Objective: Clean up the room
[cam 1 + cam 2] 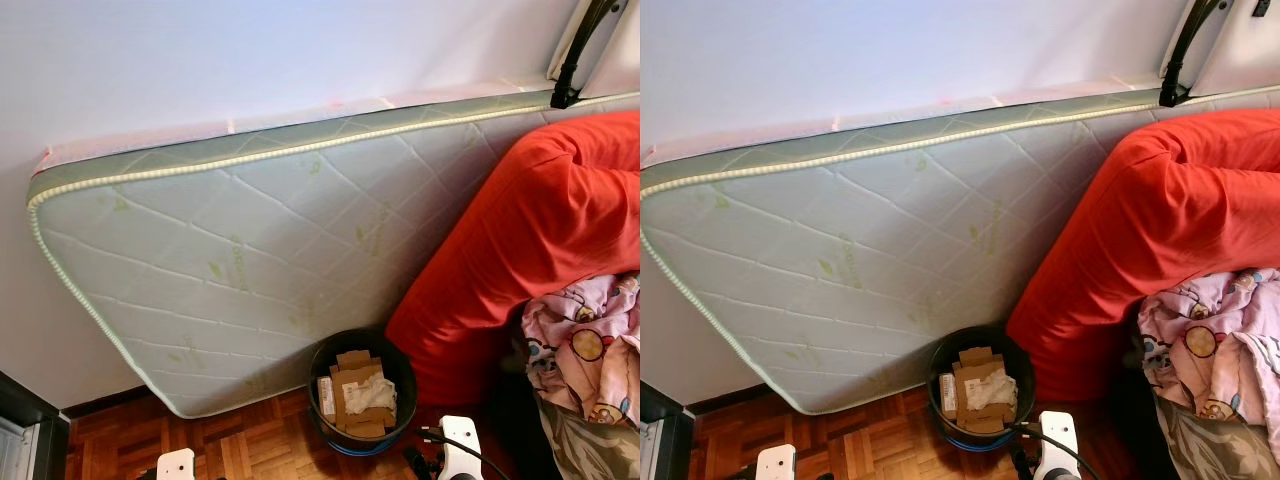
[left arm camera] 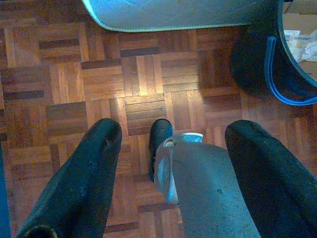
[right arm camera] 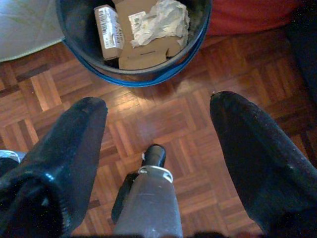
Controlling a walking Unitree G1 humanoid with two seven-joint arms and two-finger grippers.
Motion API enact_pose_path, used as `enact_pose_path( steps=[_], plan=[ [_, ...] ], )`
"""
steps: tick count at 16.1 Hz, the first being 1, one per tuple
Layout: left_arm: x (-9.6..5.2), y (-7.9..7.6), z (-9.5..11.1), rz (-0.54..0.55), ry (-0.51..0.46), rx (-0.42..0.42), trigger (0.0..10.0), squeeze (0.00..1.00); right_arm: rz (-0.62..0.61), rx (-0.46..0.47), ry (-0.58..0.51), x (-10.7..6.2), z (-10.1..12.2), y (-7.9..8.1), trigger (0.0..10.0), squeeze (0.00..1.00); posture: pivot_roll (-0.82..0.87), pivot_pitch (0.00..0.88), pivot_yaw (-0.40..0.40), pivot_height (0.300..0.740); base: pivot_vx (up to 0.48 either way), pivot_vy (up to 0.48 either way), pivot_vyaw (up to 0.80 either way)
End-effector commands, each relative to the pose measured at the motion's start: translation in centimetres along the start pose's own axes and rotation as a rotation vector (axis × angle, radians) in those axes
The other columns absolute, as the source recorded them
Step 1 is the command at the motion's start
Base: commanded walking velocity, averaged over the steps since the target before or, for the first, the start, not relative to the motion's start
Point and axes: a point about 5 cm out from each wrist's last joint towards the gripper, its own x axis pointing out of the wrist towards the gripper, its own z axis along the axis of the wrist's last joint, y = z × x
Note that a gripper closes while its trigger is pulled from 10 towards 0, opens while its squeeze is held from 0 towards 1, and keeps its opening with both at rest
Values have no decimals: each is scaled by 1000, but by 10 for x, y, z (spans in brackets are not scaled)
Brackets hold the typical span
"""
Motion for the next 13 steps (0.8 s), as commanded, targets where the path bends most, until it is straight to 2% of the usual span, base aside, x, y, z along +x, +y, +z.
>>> enact_pose_path(
  steps=[1,4,12,13],
  plan=[
    [-1,1,-4,-8,21,30,10000,0,-7,-2,10,0,-1,-1,10000,0,95,70,-63,740,0,0,0],
    [-1,1,-4,-13,21,31,10000,0,-15,-4,17,0,-2,-1,10000,0,95,66,-63,740,0,0,0],
    [-1,1,-3,-8,22,37,10000,0,-13,-12,30,0,-1,-1,10000,0,93,87,-69,740,0,0,-768],
    [0,1,-2,-4,24,60,10000,0,-14,-13,31,0,-1,-2,10000,0,92,88,-69,740,0,0,-763]
  ],
)
